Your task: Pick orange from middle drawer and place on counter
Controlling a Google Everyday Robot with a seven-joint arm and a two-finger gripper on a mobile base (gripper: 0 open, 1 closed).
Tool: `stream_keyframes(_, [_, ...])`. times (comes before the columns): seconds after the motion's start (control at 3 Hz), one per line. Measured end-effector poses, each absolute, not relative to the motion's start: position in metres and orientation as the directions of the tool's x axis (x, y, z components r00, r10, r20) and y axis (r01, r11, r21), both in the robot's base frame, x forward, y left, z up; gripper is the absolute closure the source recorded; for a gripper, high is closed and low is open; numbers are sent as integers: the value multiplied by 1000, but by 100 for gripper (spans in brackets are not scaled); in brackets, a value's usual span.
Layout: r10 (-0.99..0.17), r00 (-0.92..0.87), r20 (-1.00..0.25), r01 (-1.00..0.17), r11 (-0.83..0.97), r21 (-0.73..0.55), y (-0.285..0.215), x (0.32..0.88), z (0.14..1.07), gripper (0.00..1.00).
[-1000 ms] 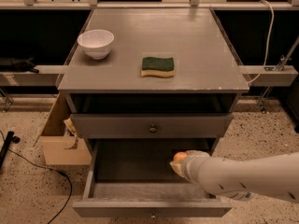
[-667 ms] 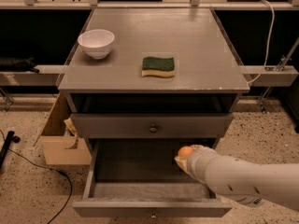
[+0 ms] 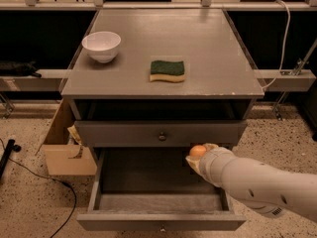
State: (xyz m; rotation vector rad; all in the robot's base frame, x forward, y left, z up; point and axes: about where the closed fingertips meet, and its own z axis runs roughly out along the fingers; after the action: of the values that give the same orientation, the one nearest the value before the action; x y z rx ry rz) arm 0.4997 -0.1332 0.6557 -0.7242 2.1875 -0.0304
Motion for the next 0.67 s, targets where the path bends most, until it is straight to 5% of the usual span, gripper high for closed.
stream_keyframes(0.67, [-547,-450,-706,-450,822,-350,-156,554,701,100])
